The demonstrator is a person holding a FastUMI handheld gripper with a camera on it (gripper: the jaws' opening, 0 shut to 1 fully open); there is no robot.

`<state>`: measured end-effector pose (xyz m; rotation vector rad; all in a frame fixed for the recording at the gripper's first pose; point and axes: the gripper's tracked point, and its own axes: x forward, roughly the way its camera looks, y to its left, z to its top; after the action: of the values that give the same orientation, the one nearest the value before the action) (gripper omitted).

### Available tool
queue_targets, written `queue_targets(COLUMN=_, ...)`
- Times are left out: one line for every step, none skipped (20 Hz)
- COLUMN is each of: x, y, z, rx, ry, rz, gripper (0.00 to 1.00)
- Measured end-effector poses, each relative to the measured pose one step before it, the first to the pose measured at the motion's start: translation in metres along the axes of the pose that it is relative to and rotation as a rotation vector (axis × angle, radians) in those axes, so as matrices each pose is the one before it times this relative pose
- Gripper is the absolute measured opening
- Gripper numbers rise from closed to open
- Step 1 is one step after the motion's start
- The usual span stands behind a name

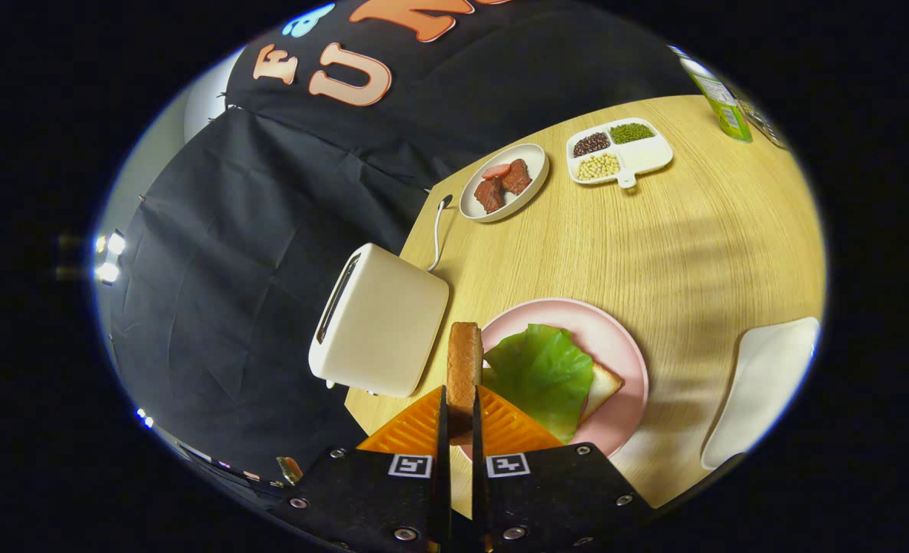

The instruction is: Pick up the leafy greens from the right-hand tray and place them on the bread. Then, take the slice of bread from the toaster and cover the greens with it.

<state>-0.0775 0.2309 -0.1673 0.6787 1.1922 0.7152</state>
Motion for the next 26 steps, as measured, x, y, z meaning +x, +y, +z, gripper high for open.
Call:
queue_targets(x=0.00197, y=-0.00332, z=-0.00475, rx=0.00324, ry=0.00703, rz=0.0001, gripper=0.11)
queue_targets(x=0.0019, y=-0.00468, z=-0.0016, rx=0.00607, ry=0.00037, rz=-0.00388, gripper=0.11)
queue_targets(x=-0.00006, y=-0.00521, z=-0.00113, rx=0.0049, ry=-0.00191, rz=-0.00642, gripper=0.11)
queue_targets(x=-0.0005, y=-0.00573, z=0.0017, rx=0.00292, ry=-0.00866, rz=-0.00848, gripper=0.11)
queue_targets(x=0.0, y=-0.00453, z=0.00155, rx=0.00144, ry=-0.01089, rz=-0.00744, gripper=0.11)
queue_targets(x=0.0018, y=-0.00464, z=0.00089, rx=0.00109, ry=-0.00574, rz=-0.01085, gripper=0.11)
queue_targets(x=0.0008, y=-0.00449, z=-0.00205, rx=-0.00199, ry=0.00045, rz=-0.01213, gripper=0.11)
queue_targets(x=0.00162, y=-0.00249, z=-0.00011, rx=-0.00841, ry=-0.00165, rz=-0.01073, gripper=0.11)
queue_targets(x=-0.0003, y=-0.00227, z=-0.00104, rx=-0.00915, ry=0.00069, rz=-0.00984, gripper=0.11)
queue_targets(x=-0.00127, y=-0.00051, z=0.00056, rx=-0.01141, ry=-0.00549, rz=-0.00126, gripper=0.11)
queue_targets(x=-0.00085, y=-0.00017, z=-0.00078, rx=-0.0093, ry=-0.0023, rz=-0.00607, gripper=0.11)
queue_targets(x=-0.00014, y=-0.00216, z=0.00155, rx=-0.01428, ry=-0.00854, rz=-0.01319, gripper=0.15)
queue_targets(x=-0.00049, y=-0.00318, z=0.00131, rx=-0.01593, ry=-0.01032, rz=-0.01545, gripper=0.17)
queue_targets(x=-0.00087, y=-0.0041, z=0.00124, rx=-0.01566, ry=-0.01179, rz=-0.01899, gripper=0.21)
queue_targets(x=-0.00124, y=-0.00398, z=0.00198, rx=-0.01564, ry=-0.01364, rz=-0.0211, gripper=0.27)
queue_targets(x=-0.00194, y=-0.0028, z=0.00346, rx=-0.01248, ry=-0.01847, rz=-0.0156, gripper=0.32)
queue_targets(x=-0.00227, y=-0.002, z=0.00447, rx=-0.01357, ry=-0.0236, rz=-0.0097, gripper=0.35)
queue_targets(x=-0.0045, y=-0.00132, z=0.00592, rx=-0.0099, ry=-0.02633, rz=-0.00807, gripper=0.41)
queue_targets(x=-0.00485, y=-0.00051, z=0.00667, rx=-0.00959, ry=-0.02842, rz=-0.00642, gripper=0.44)
queue_targets(x=-0.00344, y=-0.00133, z=0.00722, rx=-0.01347, ry=-0.02865, rz=-0.01286, gripper=0.49)
queue_targets(x=-0.00434, y=-0.00132, z=0.00885, rx=-0.02098, ry=-0.03711, rz=-0.01128, gripper=0.52)
queue_targets(x=-0.00408, y=-0.00252, z=0.00952, rx=-0.02487, ry=-0.04057, rz=-0.01917, gripper=0.56)
queue_targets(x=-0.00257, y=-0.00058, z=0.00984, rx=-0.02841, ry=-0.04279, rz=-0.01843, gripper=0.59)
queue_targets(x=-0.00434, y=-0.00064, z=0.00991, rx=-0.0285, ry=-0.03878, rz=-0.013, gripper=0.64)
queue_targets(x=-0.00343, y=0.00506, z=0.00808, rx=-0.02669, ry=-0.03656, rz=0.00378, gripper=0.68)
queue_targets(x=-0.00281, y=0.00484, z=0.00862, rx=-0.02569, ry=-0.03587, rz=0.00934, gripper=0.72)
